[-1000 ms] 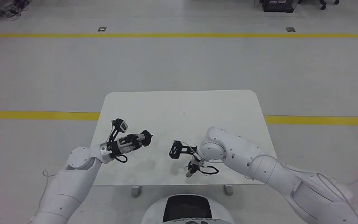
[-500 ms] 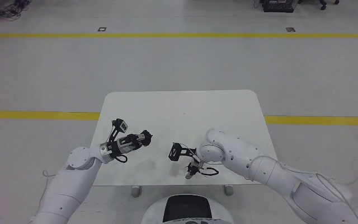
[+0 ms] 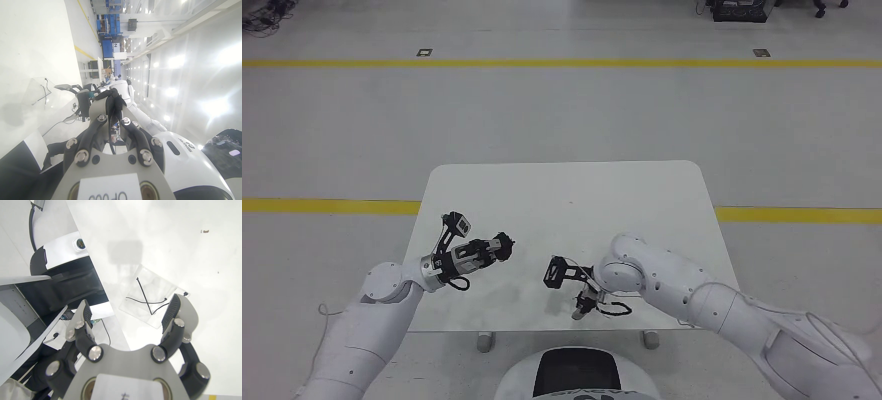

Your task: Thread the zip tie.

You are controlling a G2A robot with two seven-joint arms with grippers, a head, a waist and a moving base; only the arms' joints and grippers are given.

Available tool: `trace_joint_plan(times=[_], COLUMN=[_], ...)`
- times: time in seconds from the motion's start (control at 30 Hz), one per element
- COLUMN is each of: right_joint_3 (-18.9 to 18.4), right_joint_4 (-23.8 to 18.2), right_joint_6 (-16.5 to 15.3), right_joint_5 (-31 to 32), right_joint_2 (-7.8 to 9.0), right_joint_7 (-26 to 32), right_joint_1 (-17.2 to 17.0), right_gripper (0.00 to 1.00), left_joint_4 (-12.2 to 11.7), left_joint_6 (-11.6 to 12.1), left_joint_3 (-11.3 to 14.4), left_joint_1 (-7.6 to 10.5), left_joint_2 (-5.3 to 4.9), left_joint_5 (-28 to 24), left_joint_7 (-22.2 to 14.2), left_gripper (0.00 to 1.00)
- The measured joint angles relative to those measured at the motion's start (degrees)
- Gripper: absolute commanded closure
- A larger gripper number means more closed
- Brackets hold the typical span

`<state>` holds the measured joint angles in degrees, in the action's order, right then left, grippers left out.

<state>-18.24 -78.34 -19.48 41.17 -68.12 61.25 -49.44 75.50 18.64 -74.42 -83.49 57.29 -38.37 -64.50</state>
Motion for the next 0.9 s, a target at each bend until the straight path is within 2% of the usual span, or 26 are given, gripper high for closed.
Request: trace_joint_plan(times=[0.07, 0.1, 0.13, 0.17, 0.2, 0.3, 0.47, 0.9], right_joint_3=[-0.3, -0.5, -0.6, -0.8, -1.1, -2.0, -3.0, -2.6], right_joint_4=[-0.5, -0.9, -1.2, -1.4, -1.8, -2.5, -2.4, 1.4], right_joint_6=[0.0, 0.0, 0.0, 0.1, 0.1, 0.4, 0.4, 0.2], right_joint_5=[0.5, 0.8, 1.1, 1.3, 1.7, 2.2, 2.3, 2.5], right_joint_2=[0.22, 0.36, 0.48, 0.6, 0.76, 1.18, 1.5, 0.07], right_joint_7=[0.5, 0.9, 1.1, 1.3, 1.5, 1.8, 2.3, 0.9], right_joint_1=[-0.1, -0.2, -0.3, -0.4, -0.6, -1.0, -1.6, -1.4], right_gripper=[0.0, 0.23, 0.41, 0.53, 0.56, 0.64, 0.71, 0.76], left_joint_4=[0.0, 0.0, 0.0, 0.0, 0.0, 0.0, 0.0, 0.0], left_joint_6=[0.0, 0.0, 0.0, 0.0, 0.0, 0.0, 0.0, 0.0], left_joint_3=[0.0, 0.0, 0.0, 0.0, 0.0, 0.0, 0.0, 0.0], left_joint_1=[0.0, 0.0, 0.0, 0.0, 0.0, 0.0, 0.0, 0.0], left_joint_2=[0.0, 0.0, 0.0, 0.0, 0.0, 0.0, 0.0, 0.0], left_joint_5=[0.0, 0.0, 0.0, 0.0, 0.0, 0.0, 0.0, 0.0], left_joint_7=[0.0, 0.0, 0.0, 0.0, 0.0, 0.0, 0.0, 0.0], left_gripper=[1.0, 1.0, 1.0, 1.0, 1.0, 1.0, 1.0, 1.0])
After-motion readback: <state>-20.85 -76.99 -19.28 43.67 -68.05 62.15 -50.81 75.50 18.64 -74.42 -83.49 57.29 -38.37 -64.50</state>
